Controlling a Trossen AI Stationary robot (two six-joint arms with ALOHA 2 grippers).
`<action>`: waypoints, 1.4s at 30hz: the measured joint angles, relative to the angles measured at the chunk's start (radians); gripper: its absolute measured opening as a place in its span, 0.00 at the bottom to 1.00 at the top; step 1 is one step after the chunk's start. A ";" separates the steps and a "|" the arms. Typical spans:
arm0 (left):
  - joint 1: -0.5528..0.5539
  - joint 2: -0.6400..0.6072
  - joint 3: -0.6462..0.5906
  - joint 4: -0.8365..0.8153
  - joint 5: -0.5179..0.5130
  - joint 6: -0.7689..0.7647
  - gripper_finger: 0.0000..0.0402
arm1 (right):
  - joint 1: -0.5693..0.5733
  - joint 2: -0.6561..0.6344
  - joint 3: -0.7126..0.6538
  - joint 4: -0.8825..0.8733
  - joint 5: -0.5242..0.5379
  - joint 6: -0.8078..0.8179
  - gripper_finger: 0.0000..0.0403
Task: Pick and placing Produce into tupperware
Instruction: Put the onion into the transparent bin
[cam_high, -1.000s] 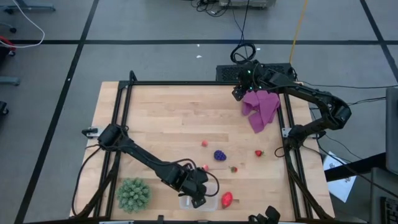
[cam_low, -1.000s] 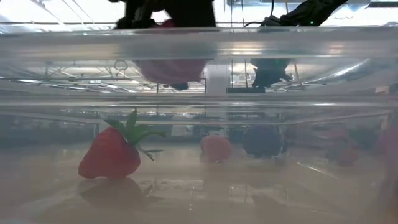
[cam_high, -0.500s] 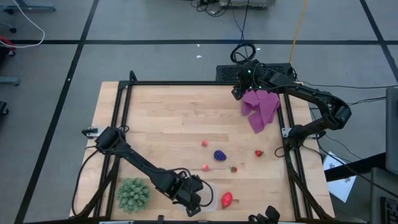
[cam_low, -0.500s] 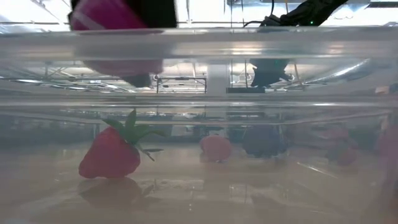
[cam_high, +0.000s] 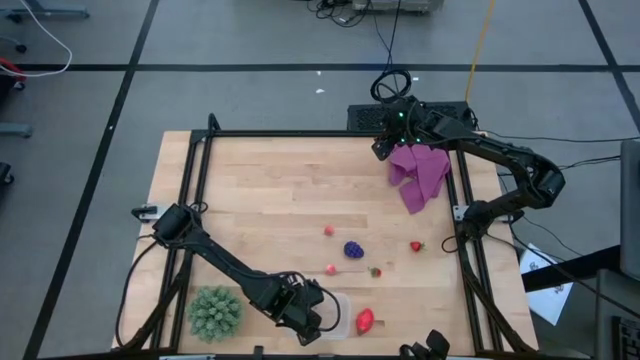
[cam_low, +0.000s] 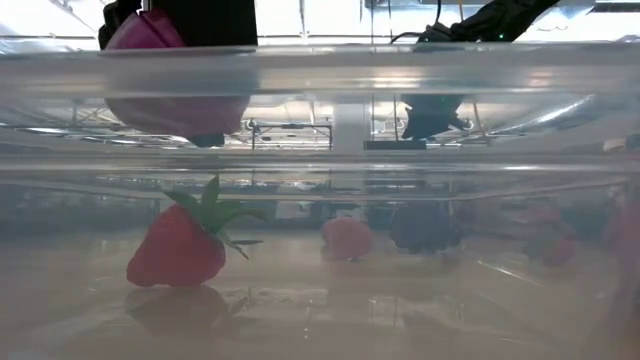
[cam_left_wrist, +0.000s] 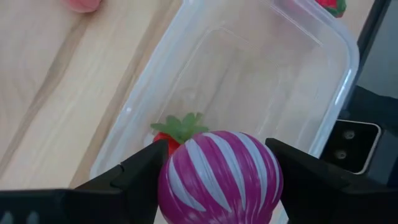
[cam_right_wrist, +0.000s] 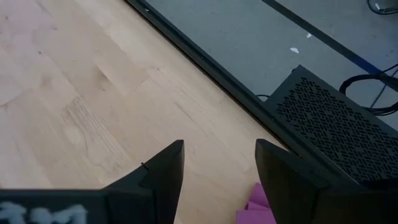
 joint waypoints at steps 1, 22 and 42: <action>0.000 0.002 0.000 0.000 -0.004 0.005 0.67 | 0.000 0.000 0.000 0.000 0.000 0.000 0.47; 0.013 0.037 -0.001 0.036 0.027 0.066 0.67 | 0.000 0.000 0.000 0.000 0.000 0.000 0.47; 0.013 0.037 -0.001 0.033 0.045 0.085 0.67 | 0.000 0.000 0.000 -0.001 0.000 0.000 0.47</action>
